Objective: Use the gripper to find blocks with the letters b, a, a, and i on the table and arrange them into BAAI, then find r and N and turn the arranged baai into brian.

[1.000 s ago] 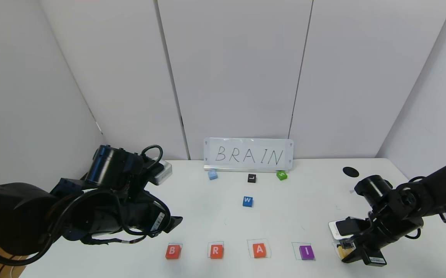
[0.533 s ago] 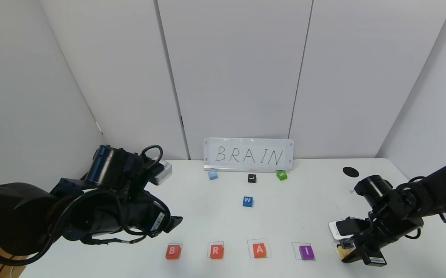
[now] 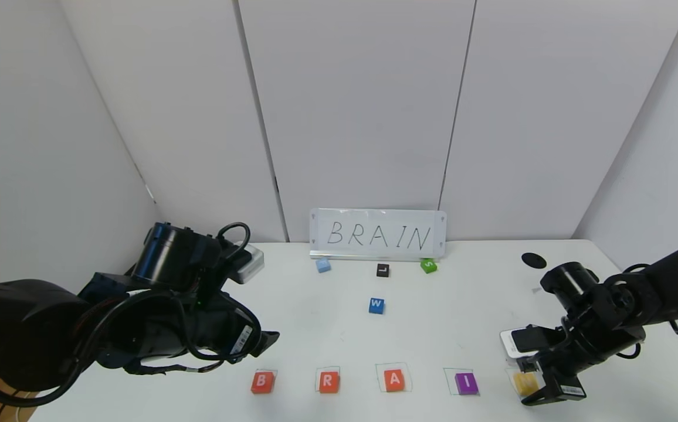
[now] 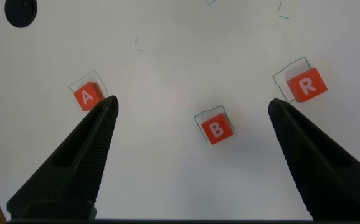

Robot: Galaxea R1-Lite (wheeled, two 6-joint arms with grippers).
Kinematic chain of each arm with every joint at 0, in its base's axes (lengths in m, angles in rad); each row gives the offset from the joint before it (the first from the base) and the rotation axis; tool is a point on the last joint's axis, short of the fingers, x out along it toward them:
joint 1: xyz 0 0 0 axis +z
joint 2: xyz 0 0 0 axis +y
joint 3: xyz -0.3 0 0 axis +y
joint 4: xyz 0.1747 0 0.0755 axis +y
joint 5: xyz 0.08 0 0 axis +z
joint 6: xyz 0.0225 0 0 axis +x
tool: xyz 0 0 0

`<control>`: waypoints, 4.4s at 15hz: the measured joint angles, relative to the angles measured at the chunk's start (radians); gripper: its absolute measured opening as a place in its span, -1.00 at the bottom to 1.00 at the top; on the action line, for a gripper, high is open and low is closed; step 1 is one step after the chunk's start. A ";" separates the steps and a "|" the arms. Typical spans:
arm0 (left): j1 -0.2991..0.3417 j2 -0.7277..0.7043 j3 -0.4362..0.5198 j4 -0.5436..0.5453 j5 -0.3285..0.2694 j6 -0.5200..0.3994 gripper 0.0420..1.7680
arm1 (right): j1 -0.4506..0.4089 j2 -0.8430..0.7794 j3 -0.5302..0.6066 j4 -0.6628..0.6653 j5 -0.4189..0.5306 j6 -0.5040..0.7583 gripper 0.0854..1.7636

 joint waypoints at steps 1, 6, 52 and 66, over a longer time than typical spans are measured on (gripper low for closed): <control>0.000 0.000 0.000 0.000 0.000 0.000 0.94 | 0.000 -0.002 -0.001 0.000 0.000 0.000 0.47; 0.000 -0.001 0.000 0.000 0.000 0.000 0.94 | -0.005 -0.045 0.001 0.049 0.001 0.001 0.69; 0.153 -1.161 0.069 0.425 0.083 -0.020 0.94 | -0.054 -1.511 0.230 -0.057 -0.333 1.441 0.93; 0.449 -1.435 0.121 0.407 -0.115 -0.138 0.94 | -0.083 -2.081 0.395 0.035 -0.397 1.324 0.94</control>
